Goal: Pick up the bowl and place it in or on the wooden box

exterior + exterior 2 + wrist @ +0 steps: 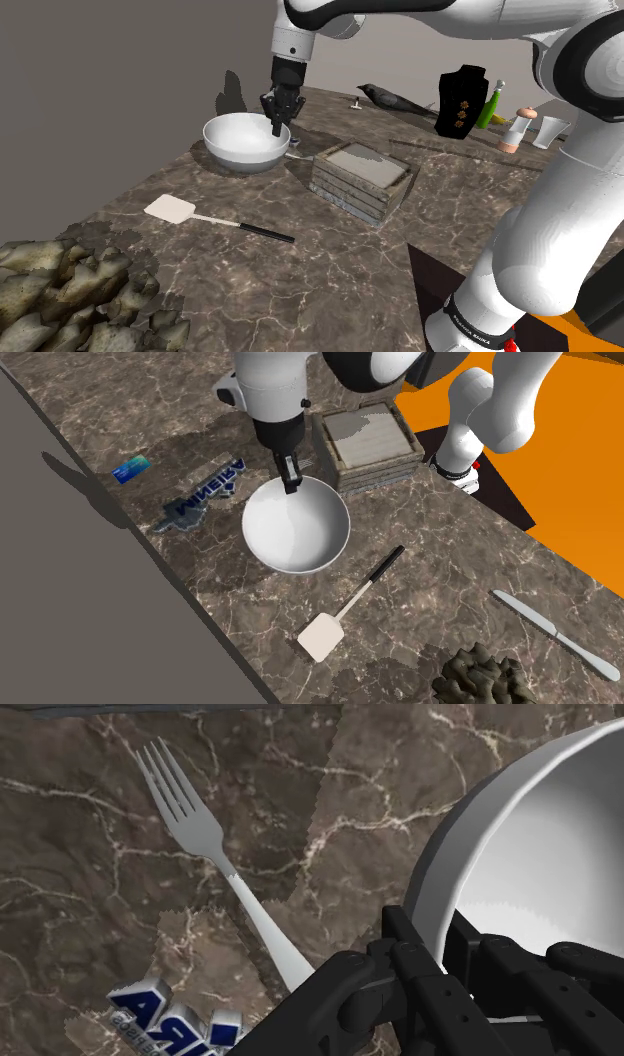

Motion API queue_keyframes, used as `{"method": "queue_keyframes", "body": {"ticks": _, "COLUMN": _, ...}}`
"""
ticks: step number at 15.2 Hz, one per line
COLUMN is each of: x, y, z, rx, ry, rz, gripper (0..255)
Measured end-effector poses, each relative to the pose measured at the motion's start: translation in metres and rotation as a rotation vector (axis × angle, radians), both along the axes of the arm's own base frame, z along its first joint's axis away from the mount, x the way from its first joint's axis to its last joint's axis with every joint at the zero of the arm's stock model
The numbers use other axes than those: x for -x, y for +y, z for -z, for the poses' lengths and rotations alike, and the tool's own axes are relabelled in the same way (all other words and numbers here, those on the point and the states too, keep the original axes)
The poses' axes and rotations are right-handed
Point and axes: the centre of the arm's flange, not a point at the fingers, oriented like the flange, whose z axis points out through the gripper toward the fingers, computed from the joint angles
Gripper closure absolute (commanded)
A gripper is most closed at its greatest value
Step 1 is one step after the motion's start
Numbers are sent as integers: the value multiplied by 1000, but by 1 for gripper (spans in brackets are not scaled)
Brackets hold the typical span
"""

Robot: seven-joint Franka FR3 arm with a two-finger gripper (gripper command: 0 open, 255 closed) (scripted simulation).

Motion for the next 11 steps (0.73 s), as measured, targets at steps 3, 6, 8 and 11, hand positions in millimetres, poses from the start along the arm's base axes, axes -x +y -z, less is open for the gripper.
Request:
{"method": "queue_keyframes", "body": {"ticks": 3, "x": 0, "y": 0, "z": -15, "rx": 0, "ry": 0, "rz": 0, "gripper": 255}}
{"method": "queue_keyframes", "body": {"ticks": 6, "x": -1, "y": 0, "z": -31, "rx": 0, "ry": 0, "rz": 0, "gripper": 255}}
{"method": "queue_keyframes", "body": {"ticks": 8, "x": -1, "y": 1, "z": -43, "rx": 0, "ry": 0, "rz": 0, "gripper": 255}}
{"method": "queue_keyframes", "body": {"ticks": 11, "x": -1, "y": -1, "z": -58, "rx": 0, "ry": 0, "rz": 0, "gripper": 255}}
